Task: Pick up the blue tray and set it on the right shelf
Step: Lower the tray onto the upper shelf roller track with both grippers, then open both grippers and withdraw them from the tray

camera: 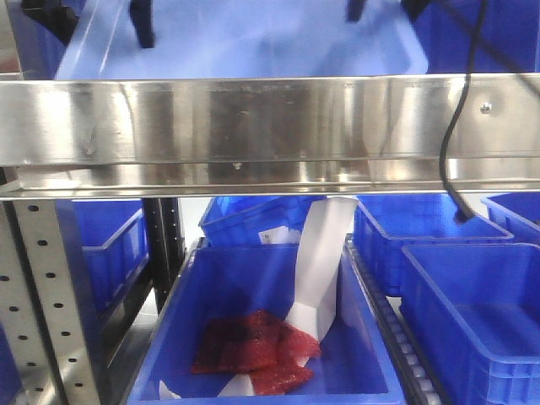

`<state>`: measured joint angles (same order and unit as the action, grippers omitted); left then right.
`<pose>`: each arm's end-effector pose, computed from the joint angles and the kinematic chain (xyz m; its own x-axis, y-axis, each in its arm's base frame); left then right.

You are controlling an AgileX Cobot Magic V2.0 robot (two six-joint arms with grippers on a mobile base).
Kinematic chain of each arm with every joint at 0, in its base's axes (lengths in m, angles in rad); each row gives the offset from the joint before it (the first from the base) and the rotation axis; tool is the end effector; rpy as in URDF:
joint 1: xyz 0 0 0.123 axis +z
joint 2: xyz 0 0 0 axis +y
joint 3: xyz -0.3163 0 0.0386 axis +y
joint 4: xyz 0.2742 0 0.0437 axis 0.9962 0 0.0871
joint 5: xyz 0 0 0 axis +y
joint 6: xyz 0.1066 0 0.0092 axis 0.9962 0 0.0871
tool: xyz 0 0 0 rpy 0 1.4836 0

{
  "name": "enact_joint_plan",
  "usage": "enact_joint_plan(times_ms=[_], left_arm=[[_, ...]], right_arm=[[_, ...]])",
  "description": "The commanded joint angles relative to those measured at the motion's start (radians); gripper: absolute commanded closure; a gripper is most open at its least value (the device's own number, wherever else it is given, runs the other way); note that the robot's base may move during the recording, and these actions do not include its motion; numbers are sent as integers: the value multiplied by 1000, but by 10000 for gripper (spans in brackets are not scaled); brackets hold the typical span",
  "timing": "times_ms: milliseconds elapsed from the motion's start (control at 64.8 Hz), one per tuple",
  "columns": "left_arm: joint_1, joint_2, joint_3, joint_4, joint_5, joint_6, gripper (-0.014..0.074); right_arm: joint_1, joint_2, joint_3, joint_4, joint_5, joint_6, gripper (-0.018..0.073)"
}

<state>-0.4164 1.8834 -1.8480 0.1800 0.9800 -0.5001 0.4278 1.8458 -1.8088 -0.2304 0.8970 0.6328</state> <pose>0.4395 -0.1770 0.3618 -0.7942 -0.0689 -0.6037 0.0098 0.9920 -0.1262 0.4350 0.1773 0.3724 -0.7353 0.1713 -0.6557 0.0513 0.9788 0.1981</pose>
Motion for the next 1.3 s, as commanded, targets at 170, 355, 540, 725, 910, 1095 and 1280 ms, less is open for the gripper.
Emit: enact_joint_plan(times_ms=[170, 355, 540, 725, 910, 1095, 1280], left_arm=[[17, -58, -41, 23, -24, -11, 121], [38, -58, -41, 24, -22, -11, 121], [36, -58, -41, 9, -27, -11, 184], [36, -58, -41, -5, -42, -11, 567], [36, -66, -41, -76, -50, -7, 627], [16, -176, -41, -112, -56, 31, 627], [-6, -304, 21, -109, -82, 31, 627]], right_arm=[[7, -38, -40, -65, -69, 0, 28], [-13, -38, -40, -70, -68, 0, 28], [-12, -38, -40, -70, -82, 0, 76], [-12, -38, -40, -70, -107, 0, 405], [-9, -44, -63, -8, -128, -57, 507], [-7, -113, -152, 101, -95, -172, 507], [-6, -219, -97, 100, -128, -172, 507]])
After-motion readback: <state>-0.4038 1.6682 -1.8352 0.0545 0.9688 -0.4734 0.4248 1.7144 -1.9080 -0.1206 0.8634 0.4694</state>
